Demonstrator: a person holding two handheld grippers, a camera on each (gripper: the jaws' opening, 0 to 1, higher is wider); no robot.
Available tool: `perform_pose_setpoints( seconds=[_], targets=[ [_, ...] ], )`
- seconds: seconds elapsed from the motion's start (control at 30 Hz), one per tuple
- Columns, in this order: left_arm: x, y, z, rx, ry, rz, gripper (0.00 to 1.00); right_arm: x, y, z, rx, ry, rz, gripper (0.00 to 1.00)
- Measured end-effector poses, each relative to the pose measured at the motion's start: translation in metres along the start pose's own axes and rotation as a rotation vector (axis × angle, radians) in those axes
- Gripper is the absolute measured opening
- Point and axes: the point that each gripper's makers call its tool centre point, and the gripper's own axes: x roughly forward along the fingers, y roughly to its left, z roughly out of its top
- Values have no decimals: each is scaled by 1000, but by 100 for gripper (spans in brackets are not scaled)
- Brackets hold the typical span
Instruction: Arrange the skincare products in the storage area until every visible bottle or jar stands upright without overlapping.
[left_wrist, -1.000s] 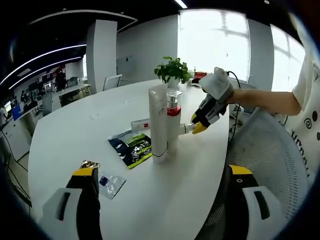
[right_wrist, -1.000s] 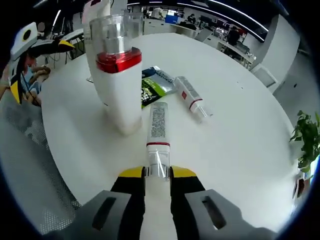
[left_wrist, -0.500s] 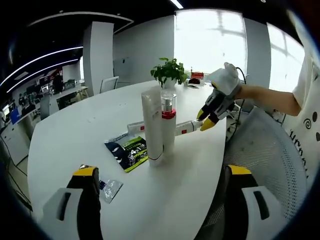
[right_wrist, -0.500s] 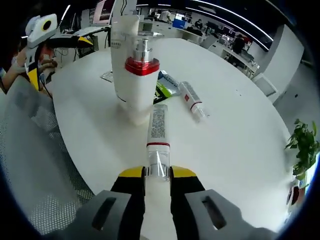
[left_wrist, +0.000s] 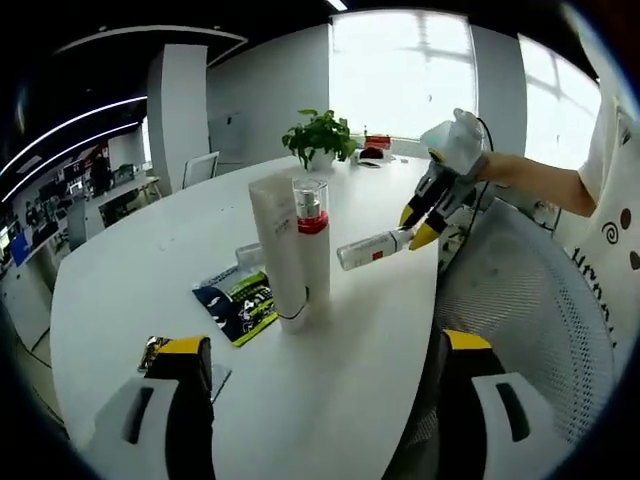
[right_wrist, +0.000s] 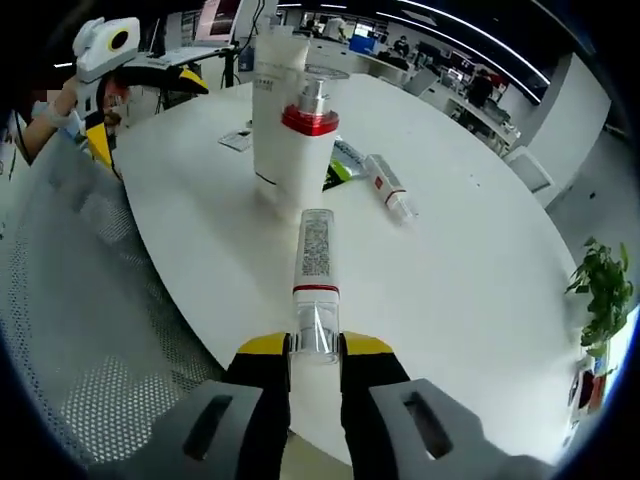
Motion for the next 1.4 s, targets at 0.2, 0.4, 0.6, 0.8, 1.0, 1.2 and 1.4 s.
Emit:
perform_pose_setpoints(
  seconds=[0.2, 0.4, 0.6, 0.8, 1.0, 1.2, 1.4],
  targets=[
    [7, -9, 1, 65, 28, -39, 72, -7, 19, 21, -43, -47, 50, 17],
    [12, -14, 3, 108, 32, -59, 65, -5, 34, 40, -94, -75, 88, 17],
    [17, -13, 2, 233, 68, -55, 64, 1, 57, 60, -184, -82, 148, 17],
    [26, -21, 1, 337, 98, -74, 55, 8, 76, 79, -252, -93, 193, 17],
    [32, -26, -3, 459, 136, -92, 47, 14, 93, 94, -321, -100, 231, 17],
    [37, -27, -7, 516, 161, -93, 38, 15, 96, 106, -377, -107, 236, 17],
    [41, -28, -7, 559, 168, -92, 33, 15, 99, 110, -412, -107, 247, 17]
  ],
)
